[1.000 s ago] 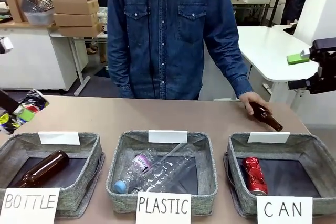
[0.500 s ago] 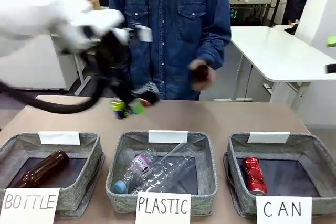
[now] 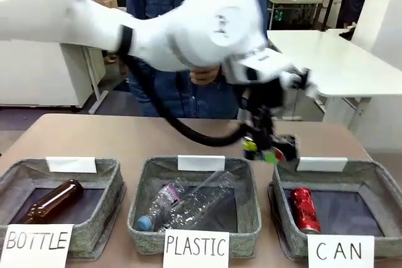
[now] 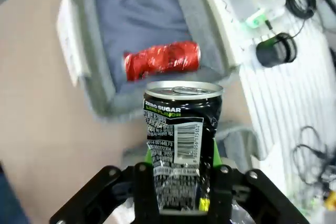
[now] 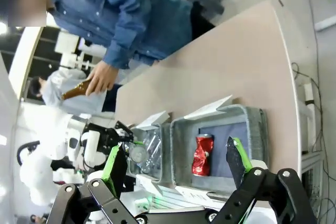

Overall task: Sort the can waste into the basket.
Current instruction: Pick up the can waste from the table and place it in the right Fabric basket.

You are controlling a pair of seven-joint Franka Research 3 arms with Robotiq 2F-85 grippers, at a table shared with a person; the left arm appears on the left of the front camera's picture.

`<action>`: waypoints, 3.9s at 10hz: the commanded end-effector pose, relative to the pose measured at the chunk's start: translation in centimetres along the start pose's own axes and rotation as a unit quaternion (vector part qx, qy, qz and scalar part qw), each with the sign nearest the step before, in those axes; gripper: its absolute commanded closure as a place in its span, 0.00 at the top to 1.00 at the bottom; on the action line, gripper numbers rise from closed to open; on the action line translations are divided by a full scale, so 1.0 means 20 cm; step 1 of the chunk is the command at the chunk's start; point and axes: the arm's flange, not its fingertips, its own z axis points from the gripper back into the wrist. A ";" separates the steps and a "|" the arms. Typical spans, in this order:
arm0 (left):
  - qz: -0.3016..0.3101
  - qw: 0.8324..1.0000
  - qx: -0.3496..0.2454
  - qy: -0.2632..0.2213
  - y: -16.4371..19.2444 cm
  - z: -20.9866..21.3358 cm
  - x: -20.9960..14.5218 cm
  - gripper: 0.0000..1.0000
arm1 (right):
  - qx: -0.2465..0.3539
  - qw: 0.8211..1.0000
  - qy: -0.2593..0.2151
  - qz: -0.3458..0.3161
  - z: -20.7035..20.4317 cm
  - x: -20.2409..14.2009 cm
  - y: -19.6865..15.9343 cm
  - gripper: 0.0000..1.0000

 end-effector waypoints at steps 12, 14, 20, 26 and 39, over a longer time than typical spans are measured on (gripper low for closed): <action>-0.068 0.997 0.007 0.031 0.07 -0.44 0.52 0.98 | 0.009 1.000 0.021 0.019 -0.14 0.01 0.11 1.00; -0.065 0.997 0.014 0.031 0.08 -0.43 0.51 1.00 | 0.009 1.000 0.021 0.019 -0.14 0.01 0.11 1.00; -0.051 0.998 0.010 0.037 0.07 -0.45 0.49 1.00 | 0.009 1.000 0.021 0.019 -0.14 0.01 0.11 1.00; -0.052 0.998 0.005 0.046 0.06 -0.46 0.45 1.00 | 0.009 1.000 0.021 0.019 -0.14 0.01 0.11 1.00; 0.458 0.879 0.073 -0.109 -0.28 1.07 -1.03 1.00 | 0.109 0.977 0.122 0.139 -0.88 -0.11 0.69 1.00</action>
